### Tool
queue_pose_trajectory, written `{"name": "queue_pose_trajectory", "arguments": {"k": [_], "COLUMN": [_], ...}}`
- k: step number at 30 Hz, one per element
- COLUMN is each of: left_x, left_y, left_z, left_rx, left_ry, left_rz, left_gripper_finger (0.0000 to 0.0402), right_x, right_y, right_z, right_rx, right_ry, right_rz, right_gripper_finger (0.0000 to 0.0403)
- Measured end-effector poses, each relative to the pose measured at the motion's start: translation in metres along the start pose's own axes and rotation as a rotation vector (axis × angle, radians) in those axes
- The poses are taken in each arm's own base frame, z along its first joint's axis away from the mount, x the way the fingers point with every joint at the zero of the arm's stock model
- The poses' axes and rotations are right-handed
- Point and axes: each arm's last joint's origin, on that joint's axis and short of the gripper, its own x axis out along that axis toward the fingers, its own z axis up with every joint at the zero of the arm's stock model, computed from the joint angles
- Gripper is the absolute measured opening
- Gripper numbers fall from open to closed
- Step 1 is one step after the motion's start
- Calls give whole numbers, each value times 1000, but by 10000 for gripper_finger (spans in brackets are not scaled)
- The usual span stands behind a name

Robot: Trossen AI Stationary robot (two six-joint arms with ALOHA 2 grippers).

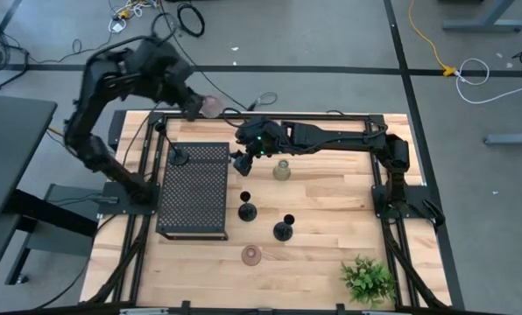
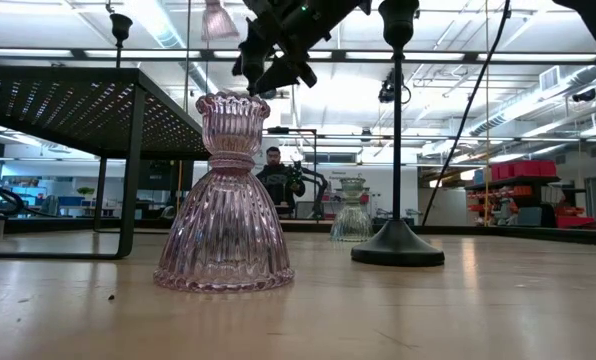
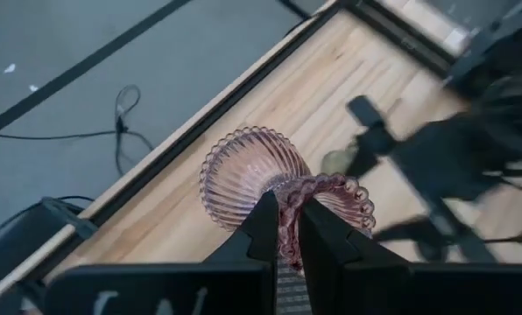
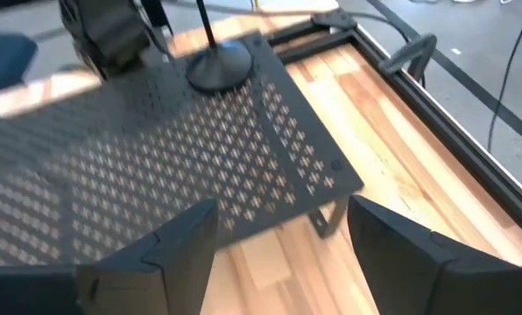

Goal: Pick & Place candle stick holders
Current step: Put the top pink glass candle holder on the shelf

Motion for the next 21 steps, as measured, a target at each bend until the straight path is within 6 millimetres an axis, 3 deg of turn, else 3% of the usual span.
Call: {"name": "queue_pose_trajectory", "arguments": {"k": [5,9,17,21], "left_x": [-32,-45,-43,-41], "left_y": [-8,-12,-19,-26], "left_z": [-15,-30,-72,-90], "left_rx": [-58,-107,-178,-229], "left_ry": [-74,-74,67,174], "left_rz": [-24,-68,-132,-212], "left_gripper_finger": [26,25,25,25], "right_x": [-2,-17,-57,-66], "right_y": [-2,-7,-23,-31], "right_z": [-5,0,15,18], "right_rx": [-59,-116,-107,-92], "right_ry": [51,43,-4,-4], "right_rz": [-46,-123,-198,-213], "right_gripper_finger": [256,256,256,256]}}
